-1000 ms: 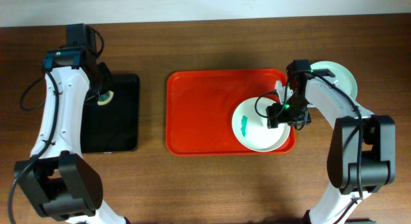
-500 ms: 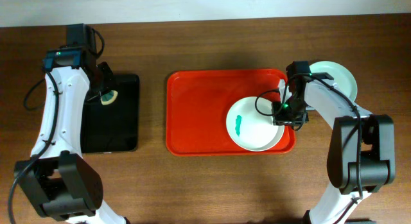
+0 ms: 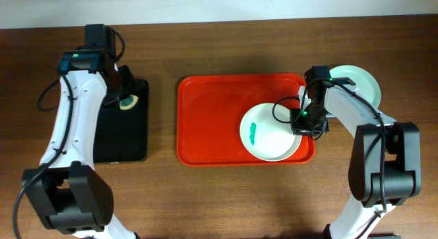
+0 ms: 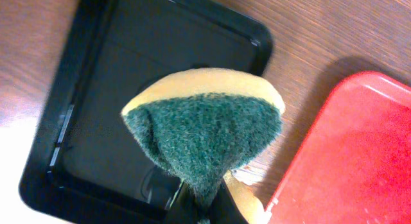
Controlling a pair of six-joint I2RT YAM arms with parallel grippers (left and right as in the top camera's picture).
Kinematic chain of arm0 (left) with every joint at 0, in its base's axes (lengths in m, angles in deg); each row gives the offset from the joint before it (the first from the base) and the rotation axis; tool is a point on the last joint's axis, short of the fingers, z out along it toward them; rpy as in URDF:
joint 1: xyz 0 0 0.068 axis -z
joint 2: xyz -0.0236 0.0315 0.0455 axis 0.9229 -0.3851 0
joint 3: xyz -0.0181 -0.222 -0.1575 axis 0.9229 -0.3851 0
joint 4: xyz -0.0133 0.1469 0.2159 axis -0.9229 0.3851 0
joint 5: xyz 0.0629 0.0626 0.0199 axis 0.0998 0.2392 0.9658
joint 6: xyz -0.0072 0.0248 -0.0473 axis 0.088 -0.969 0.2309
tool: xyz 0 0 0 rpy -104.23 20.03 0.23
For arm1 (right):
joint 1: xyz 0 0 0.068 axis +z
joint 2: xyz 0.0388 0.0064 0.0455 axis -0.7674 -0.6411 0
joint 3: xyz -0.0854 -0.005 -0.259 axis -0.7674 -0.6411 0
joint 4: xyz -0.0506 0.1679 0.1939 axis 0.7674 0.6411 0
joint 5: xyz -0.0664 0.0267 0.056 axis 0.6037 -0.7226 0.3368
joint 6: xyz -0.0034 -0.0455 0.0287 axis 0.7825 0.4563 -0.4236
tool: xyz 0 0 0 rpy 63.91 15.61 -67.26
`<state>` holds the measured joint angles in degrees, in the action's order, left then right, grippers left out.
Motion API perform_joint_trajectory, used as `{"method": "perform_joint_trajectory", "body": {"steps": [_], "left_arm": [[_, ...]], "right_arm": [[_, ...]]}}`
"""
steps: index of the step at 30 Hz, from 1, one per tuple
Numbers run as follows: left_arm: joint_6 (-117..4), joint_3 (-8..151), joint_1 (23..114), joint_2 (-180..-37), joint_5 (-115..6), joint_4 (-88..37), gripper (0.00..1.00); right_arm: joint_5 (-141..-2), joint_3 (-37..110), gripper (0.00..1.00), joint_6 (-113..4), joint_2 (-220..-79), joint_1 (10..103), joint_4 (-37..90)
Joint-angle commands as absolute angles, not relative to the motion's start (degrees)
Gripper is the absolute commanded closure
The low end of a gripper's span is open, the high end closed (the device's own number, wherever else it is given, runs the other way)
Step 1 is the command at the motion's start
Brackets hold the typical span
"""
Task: Clean dirty plates on tray and stack at the side
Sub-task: 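Move the right gripper to the last plate and drag it to tray center, then bring the sponge in the left gripper down onto the last plate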
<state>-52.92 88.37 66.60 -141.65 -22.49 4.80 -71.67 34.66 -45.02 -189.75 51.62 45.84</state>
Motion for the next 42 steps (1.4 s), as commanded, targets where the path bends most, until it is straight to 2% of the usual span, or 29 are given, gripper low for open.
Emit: {"method": "perform_joint_trajectory", "body": {"steps": [1, 10, 15, 22, 27, 36, 42], "left_arm": [[-54.17, 88.08, 69.11, -141.65, -26.08, 4.60, 1.00], [-54.12, 88.08, 76.96, -141.65, -29.29, 4.23, 1.00], [-54.08, 88.08, 82.05, -141.67, -33.94, 3.73, 1.00], [-53.18, 85.15, 87.47, -141.67, -33.90, 1.15, 1.00], [-50.04, 77.29, 90.62, -141.67, -36.00, -7.27, 1.00], [-44.64, 66.42, 92.61, -141.69, -39.10, -24.69, 1.00], [-44.68, 62.64, 92.87, -141.78, -37.31, -30.59, 1.00]], "right_arm": [[-71.86, 34.14, 0.85, -49.33, -189.95, 51.69, 44.87], [-75.69, 34.14, 0.95, -52.85, -189.95, 55.69, 40.92], [-75.19, 34.14, 0.96, -55.67, -189.95, 61.89, 36.28], [-75.01, 34.14, 0.96, -58.27, -189.95, 67.42, 30.51], [-75.08, 34.11, 0.96, -63.45, -189.95, 68.62, 27.41], [-74.62, 34.14, 0.96, -63.43, -189.95, 70.09, 27.24], [-74.60, 34.14, 0.96, -62.46, -189.95, 70.09, 26.65]]}}
